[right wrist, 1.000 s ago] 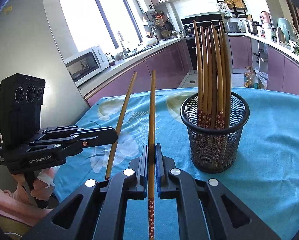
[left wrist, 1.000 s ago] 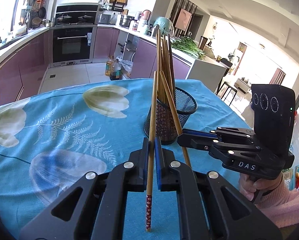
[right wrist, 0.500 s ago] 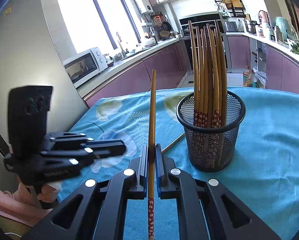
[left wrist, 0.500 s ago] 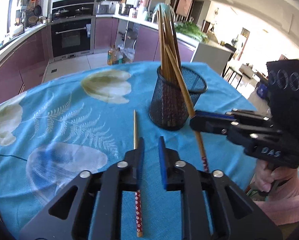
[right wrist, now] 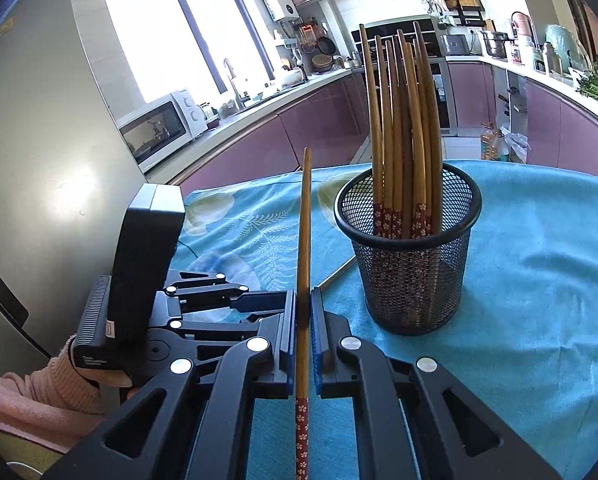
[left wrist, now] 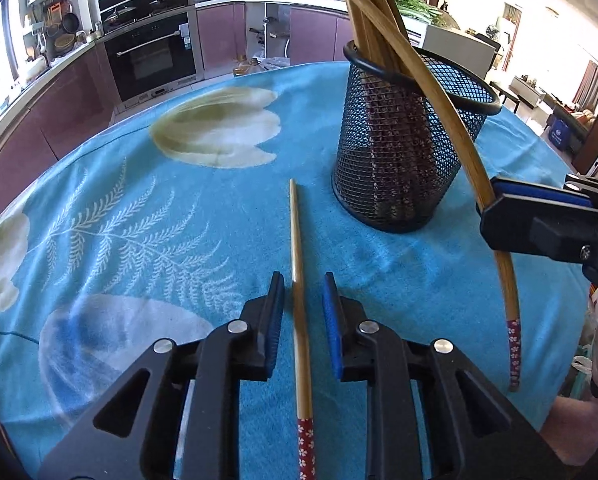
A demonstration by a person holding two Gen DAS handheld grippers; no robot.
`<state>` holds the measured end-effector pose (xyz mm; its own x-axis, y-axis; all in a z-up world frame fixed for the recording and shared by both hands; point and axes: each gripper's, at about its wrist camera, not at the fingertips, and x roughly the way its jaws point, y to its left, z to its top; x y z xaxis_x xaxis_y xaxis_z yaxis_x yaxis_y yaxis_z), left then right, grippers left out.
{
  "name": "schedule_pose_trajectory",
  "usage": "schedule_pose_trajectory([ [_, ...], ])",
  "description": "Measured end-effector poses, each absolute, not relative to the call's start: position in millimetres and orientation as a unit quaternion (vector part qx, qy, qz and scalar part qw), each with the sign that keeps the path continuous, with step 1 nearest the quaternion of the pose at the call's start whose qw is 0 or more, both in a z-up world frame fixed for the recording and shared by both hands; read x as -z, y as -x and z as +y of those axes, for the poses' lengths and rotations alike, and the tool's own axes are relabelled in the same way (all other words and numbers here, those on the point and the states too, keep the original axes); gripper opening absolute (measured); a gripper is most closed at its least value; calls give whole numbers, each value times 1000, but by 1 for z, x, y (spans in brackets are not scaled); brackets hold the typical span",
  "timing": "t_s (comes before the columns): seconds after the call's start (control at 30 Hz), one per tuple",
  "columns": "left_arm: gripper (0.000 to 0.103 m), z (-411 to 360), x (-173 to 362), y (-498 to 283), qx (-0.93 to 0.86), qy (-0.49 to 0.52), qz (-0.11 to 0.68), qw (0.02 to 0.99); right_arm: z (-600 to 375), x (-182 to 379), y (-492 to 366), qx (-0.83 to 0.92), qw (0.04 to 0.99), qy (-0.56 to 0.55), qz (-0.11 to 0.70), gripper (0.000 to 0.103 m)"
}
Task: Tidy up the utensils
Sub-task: 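Lift the left gripper's chopstick upright while the right gripper raises its chopstick toward the holder, then carry the left gripper's chopstick over the mesh holder while the right gripper brings its chopstick alongside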
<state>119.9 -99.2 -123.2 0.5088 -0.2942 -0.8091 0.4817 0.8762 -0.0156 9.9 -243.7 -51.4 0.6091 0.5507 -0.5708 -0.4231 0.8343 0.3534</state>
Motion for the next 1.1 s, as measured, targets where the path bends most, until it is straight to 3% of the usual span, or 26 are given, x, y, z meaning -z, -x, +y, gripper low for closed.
schedule_pose_trajectory([
  [0.1,8,-103,123,-121,223,-109,440,863,-245,51,-9,-273,893,-91,346,6],
  [1.1,7,-50,18,-67,338,33,351,872,-270,21,0,-268,912,-99,294,6],
])
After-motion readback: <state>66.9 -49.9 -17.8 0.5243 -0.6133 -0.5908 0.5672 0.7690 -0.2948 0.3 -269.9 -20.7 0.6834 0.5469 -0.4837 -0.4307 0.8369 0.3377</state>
